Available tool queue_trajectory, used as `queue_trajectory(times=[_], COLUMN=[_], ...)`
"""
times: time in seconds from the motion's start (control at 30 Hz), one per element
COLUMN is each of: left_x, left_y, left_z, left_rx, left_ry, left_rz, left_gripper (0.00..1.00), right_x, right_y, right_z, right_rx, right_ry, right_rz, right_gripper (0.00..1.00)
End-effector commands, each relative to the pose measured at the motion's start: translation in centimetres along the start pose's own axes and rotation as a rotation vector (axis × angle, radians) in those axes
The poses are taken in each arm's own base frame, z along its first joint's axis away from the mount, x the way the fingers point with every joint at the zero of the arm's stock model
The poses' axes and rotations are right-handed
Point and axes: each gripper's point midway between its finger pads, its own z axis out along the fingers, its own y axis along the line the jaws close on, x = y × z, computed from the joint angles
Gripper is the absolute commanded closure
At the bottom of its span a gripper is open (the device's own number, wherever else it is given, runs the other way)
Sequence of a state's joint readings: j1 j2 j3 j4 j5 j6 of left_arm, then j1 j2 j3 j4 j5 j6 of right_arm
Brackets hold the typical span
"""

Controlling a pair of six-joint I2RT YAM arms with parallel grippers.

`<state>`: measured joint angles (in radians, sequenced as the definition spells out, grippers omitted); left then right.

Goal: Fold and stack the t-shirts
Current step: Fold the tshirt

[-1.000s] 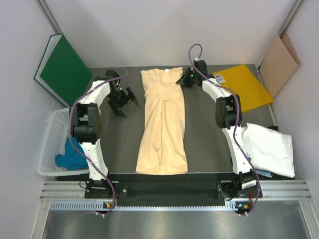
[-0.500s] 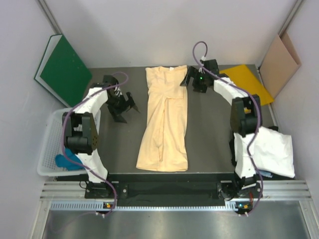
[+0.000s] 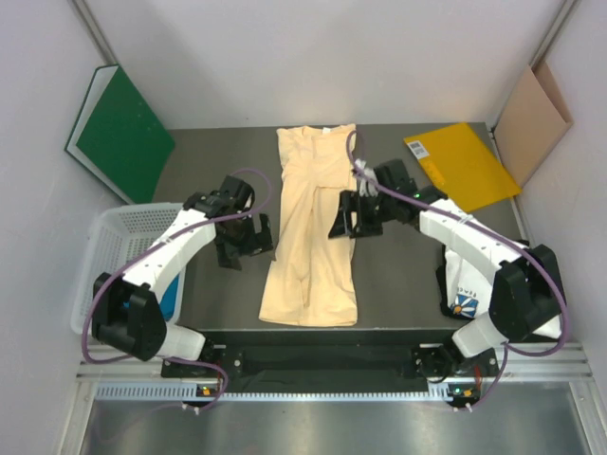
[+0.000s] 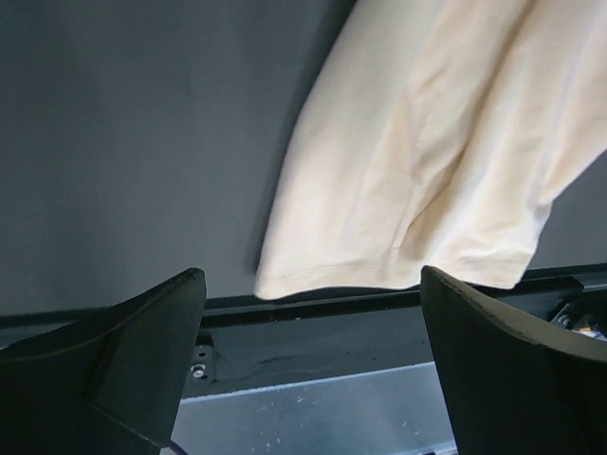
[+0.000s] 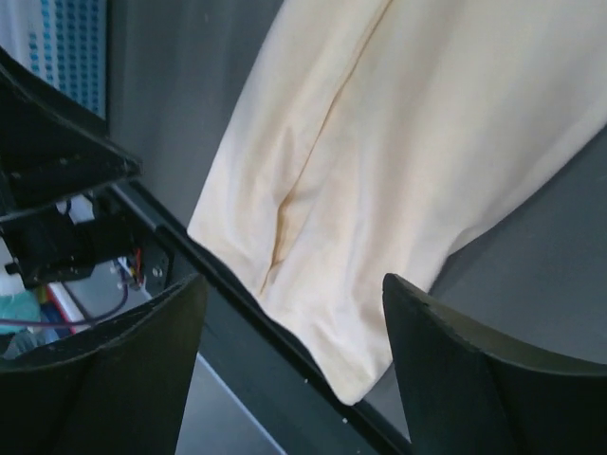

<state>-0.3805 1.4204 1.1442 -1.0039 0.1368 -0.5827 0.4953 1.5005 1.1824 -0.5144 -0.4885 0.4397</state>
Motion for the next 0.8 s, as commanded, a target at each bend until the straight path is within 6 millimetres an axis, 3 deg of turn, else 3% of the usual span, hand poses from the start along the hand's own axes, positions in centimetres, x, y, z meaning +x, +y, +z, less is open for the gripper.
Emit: queue_trajectory(times=[0.0,0.23,0.43,0.77], left_x=[1.2,2.9,2.3,0.3], left_y=[1.0,3.0,3.0,2.8], left_z=[-1.2,-1.5,-1.7,-2.2], left_rx=[-0.009,-0.066,-0.077,-0.108], left_ry=[-0.058,-0.078,-0.103,-0.147], left_rz=[-0.06,-0.076,-0.078,-0.061], left_gripper=[0.01,0.01,0.01,0.01], right_x=[5.6,11.9,16.1,18.0], right_y=[3.1,6.7,8.0,7.3], right_z=[1.5,4.9,7.4,10.6], right_rx=[-0.073,-0.147,-0.149,-0.133], right_ry=[0.166,0.391,0.524,0.582], right_rz=[0.012,0.057,0.07,0.089], right_gripper=[0.27,0.42,0.43,0.46])
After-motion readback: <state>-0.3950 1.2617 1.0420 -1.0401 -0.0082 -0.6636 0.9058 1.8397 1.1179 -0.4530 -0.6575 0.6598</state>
